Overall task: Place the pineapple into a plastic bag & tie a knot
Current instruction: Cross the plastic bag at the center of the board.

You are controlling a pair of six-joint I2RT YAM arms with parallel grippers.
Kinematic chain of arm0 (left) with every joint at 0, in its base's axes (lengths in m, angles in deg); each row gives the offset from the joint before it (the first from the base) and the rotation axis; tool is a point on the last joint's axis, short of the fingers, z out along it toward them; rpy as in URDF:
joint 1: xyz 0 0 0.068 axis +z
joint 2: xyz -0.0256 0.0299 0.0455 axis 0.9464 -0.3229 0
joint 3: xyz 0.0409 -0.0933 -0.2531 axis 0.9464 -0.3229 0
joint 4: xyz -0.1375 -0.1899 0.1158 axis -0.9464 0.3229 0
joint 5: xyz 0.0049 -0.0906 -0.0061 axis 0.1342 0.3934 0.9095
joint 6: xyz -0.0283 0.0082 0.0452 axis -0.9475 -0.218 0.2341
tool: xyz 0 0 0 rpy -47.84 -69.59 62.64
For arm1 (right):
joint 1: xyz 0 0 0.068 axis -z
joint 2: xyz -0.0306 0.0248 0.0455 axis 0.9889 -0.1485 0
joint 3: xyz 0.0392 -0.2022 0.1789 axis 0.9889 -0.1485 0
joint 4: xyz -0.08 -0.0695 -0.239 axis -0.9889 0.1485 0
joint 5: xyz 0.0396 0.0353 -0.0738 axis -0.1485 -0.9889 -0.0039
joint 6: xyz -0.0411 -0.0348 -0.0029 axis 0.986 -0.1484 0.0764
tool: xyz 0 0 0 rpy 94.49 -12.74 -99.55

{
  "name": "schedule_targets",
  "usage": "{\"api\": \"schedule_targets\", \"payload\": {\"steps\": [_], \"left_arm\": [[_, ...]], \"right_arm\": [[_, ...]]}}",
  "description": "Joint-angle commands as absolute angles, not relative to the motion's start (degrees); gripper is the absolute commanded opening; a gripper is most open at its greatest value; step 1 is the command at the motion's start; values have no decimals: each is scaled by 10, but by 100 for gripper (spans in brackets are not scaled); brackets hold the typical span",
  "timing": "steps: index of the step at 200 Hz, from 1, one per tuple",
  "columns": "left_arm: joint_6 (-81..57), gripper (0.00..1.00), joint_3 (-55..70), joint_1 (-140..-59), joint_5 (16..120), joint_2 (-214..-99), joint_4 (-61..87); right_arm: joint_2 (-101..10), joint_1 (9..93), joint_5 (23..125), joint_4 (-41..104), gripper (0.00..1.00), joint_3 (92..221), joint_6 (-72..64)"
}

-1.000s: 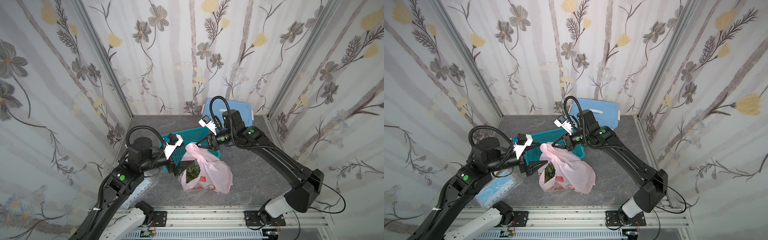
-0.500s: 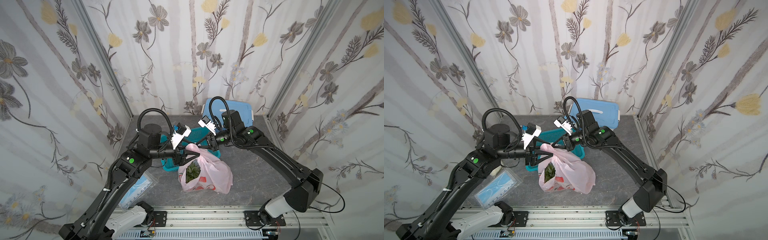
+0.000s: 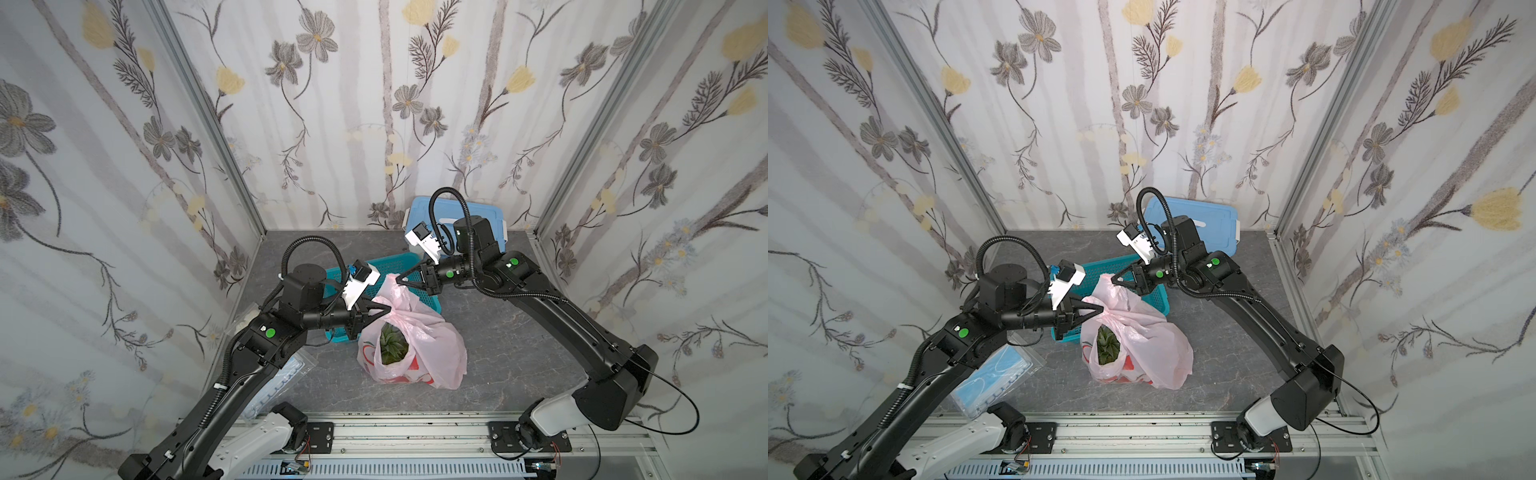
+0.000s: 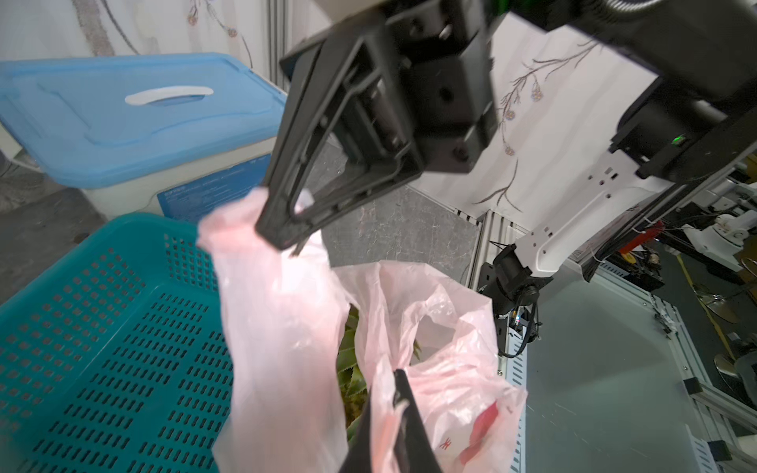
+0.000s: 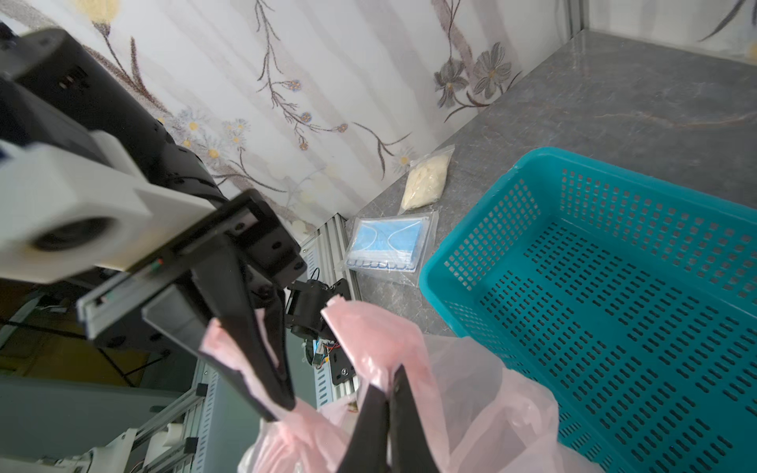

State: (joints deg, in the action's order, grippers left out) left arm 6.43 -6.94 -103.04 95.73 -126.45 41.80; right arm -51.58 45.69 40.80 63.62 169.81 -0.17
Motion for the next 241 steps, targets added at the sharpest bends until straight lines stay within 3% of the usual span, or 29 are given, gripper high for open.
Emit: {"api": "schedule_targets", "payload": {"steps": [1, 27, 87, 163, 241], "left_arm": [[22, 0, -119, -1030, 887, -1244, 334], [-33, 0, -158, -1030, 834, -1234, 261], [-96, 0, -170, -1030, 842, -1275, 204], [-113, 0, -157, -1031, 865, -1287, 190], [-95, 0, -122, -1032, 896, -1274, 266]], "right_arm": [[-499, 457, 457, 625, 0, 1704, -11], [-469, 443, 460, 642, 0, 1701, 12], [-405, 341, 454, 613, 0, 1640, 106], [-476, 288, 588, 633, 0, 1594, 130], [-453, 295, 790, 661, 0, 1520, 94]]}}
